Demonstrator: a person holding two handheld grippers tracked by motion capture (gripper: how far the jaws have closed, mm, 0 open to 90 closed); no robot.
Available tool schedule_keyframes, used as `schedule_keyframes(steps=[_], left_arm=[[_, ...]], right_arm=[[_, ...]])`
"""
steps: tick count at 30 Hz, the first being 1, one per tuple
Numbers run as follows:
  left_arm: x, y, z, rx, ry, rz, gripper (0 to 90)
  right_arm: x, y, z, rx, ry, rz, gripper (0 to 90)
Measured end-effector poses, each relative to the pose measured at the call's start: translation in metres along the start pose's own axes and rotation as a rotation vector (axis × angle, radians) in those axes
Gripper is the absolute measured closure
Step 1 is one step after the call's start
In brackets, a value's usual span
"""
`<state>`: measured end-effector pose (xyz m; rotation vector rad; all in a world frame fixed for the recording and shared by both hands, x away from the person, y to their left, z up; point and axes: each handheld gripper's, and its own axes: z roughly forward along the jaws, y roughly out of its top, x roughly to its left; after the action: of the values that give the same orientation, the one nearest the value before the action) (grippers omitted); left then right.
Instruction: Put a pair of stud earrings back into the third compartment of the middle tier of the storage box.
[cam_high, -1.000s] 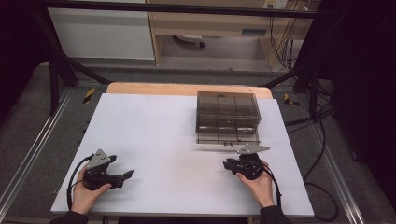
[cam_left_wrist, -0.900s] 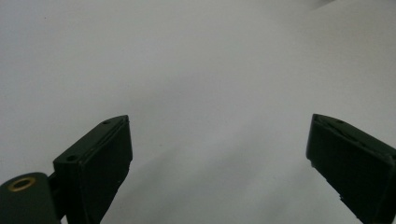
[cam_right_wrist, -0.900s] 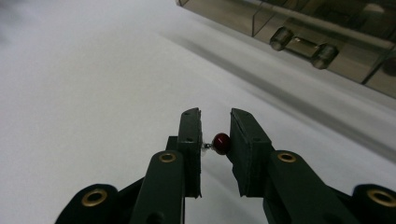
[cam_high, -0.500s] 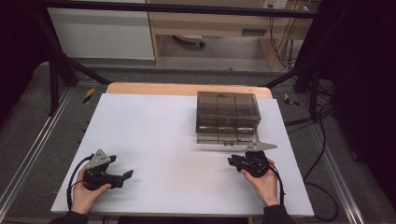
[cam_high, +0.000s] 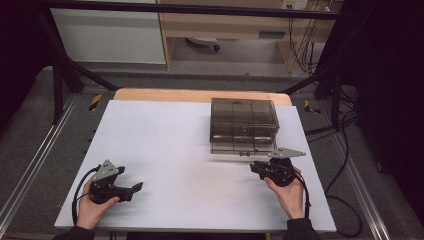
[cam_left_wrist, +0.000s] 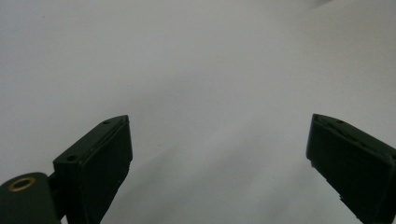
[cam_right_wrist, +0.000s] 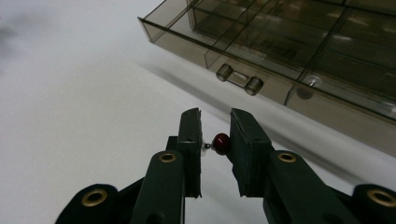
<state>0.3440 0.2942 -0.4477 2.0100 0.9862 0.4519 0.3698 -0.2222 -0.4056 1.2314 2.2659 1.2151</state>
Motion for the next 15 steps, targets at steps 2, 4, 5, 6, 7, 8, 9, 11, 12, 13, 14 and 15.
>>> schedule_keyframes(steps=[2, 4, 5, 6, 7, 8, 9, 11, 12, 13, 14, 15], left_arm=[[0.0, 0.0, 0.0, 0.0, 0.0, 0.0, 6.5], [0.0, 0.0, 0.0, -0.001, 0.001, 0.0, 6.5], [0.0, 0.0, 0.0, 0.0, 0.001, -0.001, 6.5], [0.0, 0.0, 0.0, 0.0, 0.001, -0.001, 6.5], [0.0, 0.0, 0.0, 0.001, 0.001, -0.001, 6.5], [0.0, 0.0, 0.001, 0.002, 0.001, -0.001, 6.5], [0.0, 0.0, 0.001, 0.002, 0.001, 0.0, 6.5], [0.0, 0.0, 0.001, 0.002, 0.001, 0.0, 6.5], [0.0, 0.0, 0.001, 0.002, 0.001, -0.001, 6.5], [0.0, 0.0, 0.0, 0.001, 0.001, -0.002, 6.5], [0.0, 0.0, 0.0, 0.001, 0.001, -0.002, 6.5], [0.0, 0.0, 0.0, 0.001, 0.001, -0.002, 6.5]], right_arm=[[-0.001, 0.002, -0.003, -0.006, -0.008, 0.002, 74.8], [-0.003, 0.004, -0.005, -0.011, -0.013, 0.0, 74.8], [-0.003, 0.005, -0.006, -0.012, -0.016, 0.003, 74.8], [-0.004, 0.006, -0.007, -0.014, -0.017, 0.002, 74.8], [-0.004, 0.007, -0.007, -0.018, -0.02, 0.004, 74.8], [-0.005, 0.008, -0.007, -0.018, -0.021, 0.002, 74.8], [-0.005, 0.009, -0.007, -0.019, -0.025, 0.005, 74.8], [-0.007, 0.013, -0.008, -0.022, -0.03, 0.0, 74.8], [-0.008, 0.014, -0.008, -0.026, -0.033, 0.002, 74.8], [-0.008, 0.015, -0.009, -0.028, -0.036, 0.004, 74.8], [-0.009, 0.017, -0.01, -0.029, -0.039, 0.005, 74.8], [-0.01, 0.019, -0.01, -0.034, -0.043, 0.003, 74.8]])
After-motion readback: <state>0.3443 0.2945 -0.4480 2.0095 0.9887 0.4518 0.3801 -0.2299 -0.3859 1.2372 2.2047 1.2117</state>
